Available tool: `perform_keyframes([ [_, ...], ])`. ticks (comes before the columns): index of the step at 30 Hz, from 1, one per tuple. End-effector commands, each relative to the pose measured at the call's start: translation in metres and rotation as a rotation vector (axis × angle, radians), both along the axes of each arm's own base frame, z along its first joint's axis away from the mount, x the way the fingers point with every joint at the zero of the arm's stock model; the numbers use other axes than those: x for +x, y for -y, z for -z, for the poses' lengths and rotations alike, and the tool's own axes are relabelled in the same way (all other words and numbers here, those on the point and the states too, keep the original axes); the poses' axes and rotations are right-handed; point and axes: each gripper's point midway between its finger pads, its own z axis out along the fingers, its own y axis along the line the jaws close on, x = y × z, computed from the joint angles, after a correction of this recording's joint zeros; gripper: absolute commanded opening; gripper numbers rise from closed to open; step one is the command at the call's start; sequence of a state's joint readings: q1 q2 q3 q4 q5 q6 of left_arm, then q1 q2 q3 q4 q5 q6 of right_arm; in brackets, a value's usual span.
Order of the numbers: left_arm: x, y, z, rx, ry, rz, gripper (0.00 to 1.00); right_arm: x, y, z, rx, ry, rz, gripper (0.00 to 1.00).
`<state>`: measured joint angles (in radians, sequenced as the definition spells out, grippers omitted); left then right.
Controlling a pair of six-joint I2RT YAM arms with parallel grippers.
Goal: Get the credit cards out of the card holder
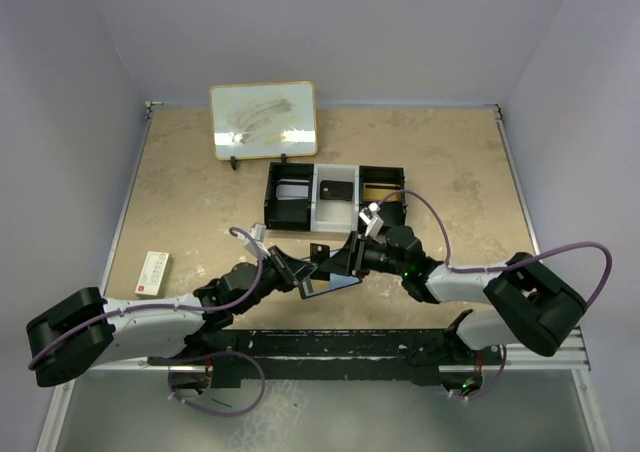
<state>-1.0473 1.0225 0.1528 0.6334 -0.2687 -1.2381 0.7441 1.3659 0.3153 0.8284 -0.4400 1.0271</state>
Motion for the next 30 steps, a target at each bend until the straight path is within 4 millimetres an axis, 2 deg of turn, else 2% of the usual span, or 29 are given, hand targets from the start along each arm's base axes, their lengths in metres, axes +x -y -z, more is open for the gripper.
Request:
perform_keyframes([
  [1, -0.001, 0.007, -0.025, -0.094, 0.039, 0.021, 0.0, 0.001, -0.006, -0.045, 0.164, 0.093, -0.032, 0.41],
  [5, -0.001, 0.008, -0.029, -0.103, 0.045, 0.025, 0.0, 0.004, 0.001, -0.05, 0.173, 0.103, -0.008, 0.31],
  [8, -0.002, 0.008, -0.03, -0.101, 0.047, 0.028, 0.0, 0.004, 0.004, -0.052, 0.174, 0.113, 0.001, 0.18],
  [14, 0.0, 0.005, -0.027, -0.071, 0.045, 0.017, 0.02, 0.005, 0.009, -0.056, 0.163, 0.137, 0.0, 0.0],
  [22, 0.003, -0.005, -0.02, 0.031, 0.045, -0.012, 0.36, 0.008, 0.015, -0.059, 0.132, 0.165, 0.021, 0.0],
  [27, 0.01, -0.031, 0.0, 0.212, 0.011, -0.097, 0.48, 0.029, 0.024, -0.056, 0.001, 0.209, 0.105, 0.0],
  [28, 0.011, -0.036, 0.002, 0.238, 0.007, -0.115, 0.5, 0.033, 0.029, -0.05, -0.058, 0.205, 0.127, 0.0],
  [30, 0.012, -0.048, 0.006, 0.292, -0.001, -0.147, 0.52, 0.045, 0.038, -0.05, -0.144, 0.241, 0.174, 0.0],
])
